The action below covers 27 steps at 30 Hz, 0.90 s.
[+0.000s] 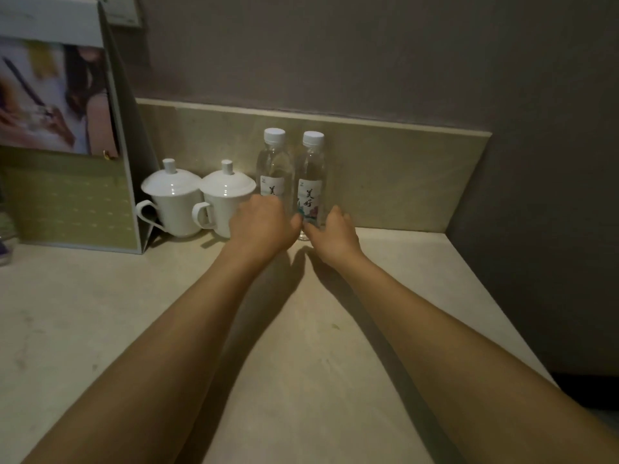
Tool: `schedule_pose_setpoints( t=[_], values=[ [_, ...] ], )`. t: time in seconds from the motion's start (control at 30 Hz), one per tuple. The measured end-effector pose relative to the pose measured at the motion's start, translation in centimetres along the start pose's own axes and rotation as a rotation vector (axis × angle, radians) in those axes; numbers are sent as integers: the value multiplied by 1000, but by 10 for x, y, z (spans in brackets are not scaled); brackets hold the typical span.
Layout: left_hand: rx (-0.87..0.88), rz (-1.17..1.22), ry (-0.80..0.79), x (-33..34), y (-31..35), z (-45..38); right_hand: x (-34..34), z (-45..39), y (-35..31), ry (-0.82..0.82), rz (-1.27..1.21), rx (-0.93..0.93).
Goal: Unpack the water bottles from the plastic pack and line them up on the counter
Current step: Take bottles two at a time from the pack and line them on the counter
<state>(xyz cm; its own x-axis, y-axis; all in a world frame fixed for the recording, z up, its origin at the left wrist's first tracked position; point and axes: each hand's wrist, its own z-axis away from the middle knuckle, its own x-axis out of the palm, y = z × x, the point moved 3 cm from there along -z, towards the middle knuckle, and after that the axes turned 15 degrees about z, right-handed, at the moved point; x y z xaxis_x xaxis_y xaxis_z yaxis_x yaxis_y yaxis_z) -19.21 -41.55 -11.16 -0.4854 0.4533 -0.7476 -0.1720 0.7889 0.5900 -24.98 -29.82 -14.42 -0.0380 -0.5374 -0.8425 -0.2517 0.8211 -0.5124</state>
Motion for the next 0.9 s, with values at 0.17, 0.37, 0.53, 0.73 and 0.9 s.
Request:
schedule_pose_setpoints(
  t=[0.17, 0.37, 0.53, 0.73, 0.9],
  values=[
    [90, 39, -2, -7, 49, 28, -55, 19, 24, 14, -144, -13],
    [212, 121, 37, 10, 157, 85, -143, 64, 90, 127, -276, -95],
    [247, 243, -35, 68, 249, 148, -208, 115, 187, 233, -283, -98],
    [220, 345, -60, 147, 344, 210, -276, 175, 317, 384, -302, 0],
    [194, 440, -144, 211, 412, 254, -311, 189, 412, 437, -328, 127]
  ],
)
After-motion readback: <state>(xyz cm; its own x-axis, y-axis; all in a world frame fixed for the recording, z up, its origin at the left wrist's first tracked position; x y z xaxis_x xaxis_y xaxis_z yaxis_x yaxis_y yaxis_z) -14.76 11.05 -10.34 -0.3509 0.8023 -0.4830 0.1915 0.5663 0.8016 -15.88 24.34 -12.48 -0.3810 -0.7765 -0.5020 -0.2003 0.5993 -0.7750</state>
